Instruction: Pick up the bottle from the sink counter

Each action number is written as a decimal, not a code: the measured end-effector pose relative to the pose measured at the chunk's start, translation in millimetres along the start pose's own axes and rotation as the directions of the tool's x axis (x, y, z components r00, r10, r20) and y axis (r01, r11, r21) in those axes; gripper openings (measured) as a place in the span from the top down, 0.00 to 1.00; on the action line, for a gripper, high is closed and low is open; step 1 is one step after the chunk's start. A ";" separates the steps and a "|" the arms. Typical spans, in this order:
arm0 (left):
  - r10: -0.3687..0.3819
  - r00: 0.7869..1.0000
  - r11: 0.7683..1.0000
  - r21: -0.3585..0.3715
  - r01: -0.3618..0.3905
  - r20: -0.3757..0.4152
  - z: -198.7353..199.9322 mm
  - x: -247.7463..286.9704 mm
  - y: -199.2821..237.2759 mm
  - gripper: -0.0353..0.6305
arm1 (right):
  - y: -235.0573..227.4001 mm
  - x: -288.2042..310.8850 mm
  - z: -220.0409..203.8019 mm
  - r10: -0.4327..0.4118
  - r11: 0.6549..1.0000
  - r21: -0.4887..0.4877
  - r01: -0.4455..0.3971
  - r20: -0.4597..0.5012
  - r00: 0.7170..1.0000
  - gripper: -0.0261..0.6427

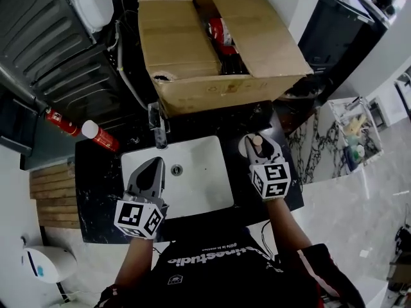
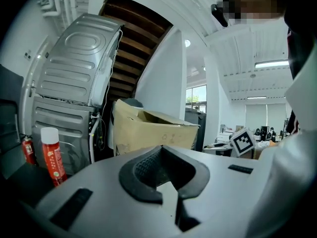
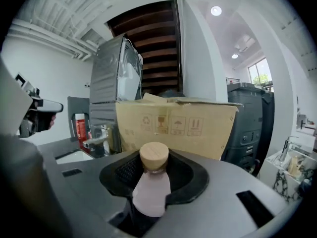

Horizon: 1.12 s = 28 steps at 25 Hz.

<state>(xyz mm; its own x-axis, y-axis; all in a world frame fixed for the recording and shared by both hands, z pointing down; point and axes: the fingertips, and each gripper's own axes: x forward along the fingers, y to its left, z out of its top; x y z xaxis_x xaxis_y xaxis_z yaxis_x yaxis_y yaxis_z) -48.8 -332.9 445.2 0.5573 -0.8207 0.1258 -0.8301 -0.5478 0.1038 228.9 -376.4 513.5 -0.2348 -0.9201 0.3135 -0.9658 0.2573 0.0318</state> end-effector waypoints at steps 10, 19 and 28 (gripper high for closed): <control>0.066 0.991 0.998 -0.013 -0.065 0.114 32.8 -60.5 29.7 0.93 | 125.6 -79.8 97.4 0.217 0.975 -0.074 -0.209 0.124 0.968 0.72; 0.083 0.981 0.996 0.001 -0.085 0.173 56.4 -93.0 38.2 0.93 | 168.9 -101.6 116.7 0.273 0.960 -0.109 -0.259 0.148 0.950 0.72; 0.075 0.982 0.997 0.015 -0.079 0.174 60.0 -102.4 31.2 0.93 | 175.9 -113.4 117.8 0.271 0.960 -0.111 -0.256 0.161 0.949 0.72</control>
<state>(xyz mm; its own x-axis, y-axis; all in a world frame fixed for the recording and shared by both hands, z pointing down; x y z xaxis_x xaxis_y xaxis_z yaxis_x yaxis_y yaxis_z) -132.7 -275.7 376.4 0.4822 -0.8751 -0.0404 -0.8716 -0.4839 0.0788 72.7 -261.6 371.7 -0.5025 -0.8509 0.1528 -0.8553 0.5151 0.0559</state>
